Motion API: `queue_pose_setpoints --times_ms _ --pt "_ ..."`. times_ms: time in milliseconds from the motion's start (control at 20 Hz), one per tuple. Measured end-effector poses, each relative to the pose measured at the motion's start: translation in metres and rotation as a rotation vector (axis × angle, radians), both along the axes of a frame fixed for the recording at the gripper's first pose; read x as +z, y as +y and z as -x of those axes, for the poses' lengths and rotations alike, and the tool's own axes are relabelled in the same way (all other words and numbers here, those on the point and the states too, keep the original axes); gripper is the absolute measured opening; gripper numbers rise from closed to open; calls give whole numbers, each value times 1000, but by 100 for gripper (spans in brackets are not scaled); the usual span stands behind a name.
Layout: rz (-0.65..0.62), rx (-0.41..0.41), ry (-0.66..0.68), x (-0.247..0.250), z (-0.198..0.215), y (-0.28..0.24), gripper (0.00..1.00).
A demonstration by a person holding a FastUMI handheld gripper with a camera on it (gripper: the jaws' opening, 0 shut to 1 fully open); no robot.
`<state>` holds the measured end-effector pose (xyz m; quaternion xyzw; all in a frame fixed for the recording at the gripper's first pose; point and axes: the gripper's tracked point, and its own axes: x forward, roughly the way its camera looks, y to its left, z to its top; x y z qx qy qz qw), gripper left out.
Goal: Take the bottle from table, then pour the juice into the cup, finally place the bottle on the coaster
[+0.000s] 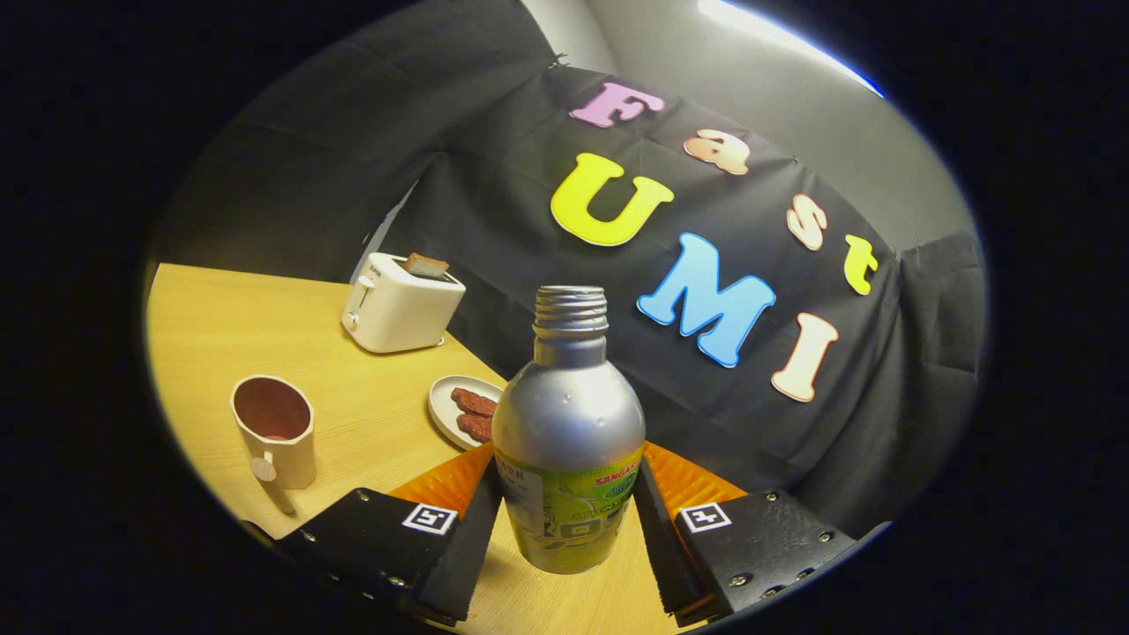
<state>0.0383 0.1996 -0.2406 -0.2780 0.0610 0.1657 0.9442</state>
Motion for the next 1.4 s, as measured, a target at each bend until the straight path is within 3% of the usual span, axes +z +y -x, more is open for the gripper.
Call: queue_pose_setpoints --times_ms 300,1400 --pt "223 91 -25 -12 16 16 77" --pt "729 348 -64 -48 9 51 77"
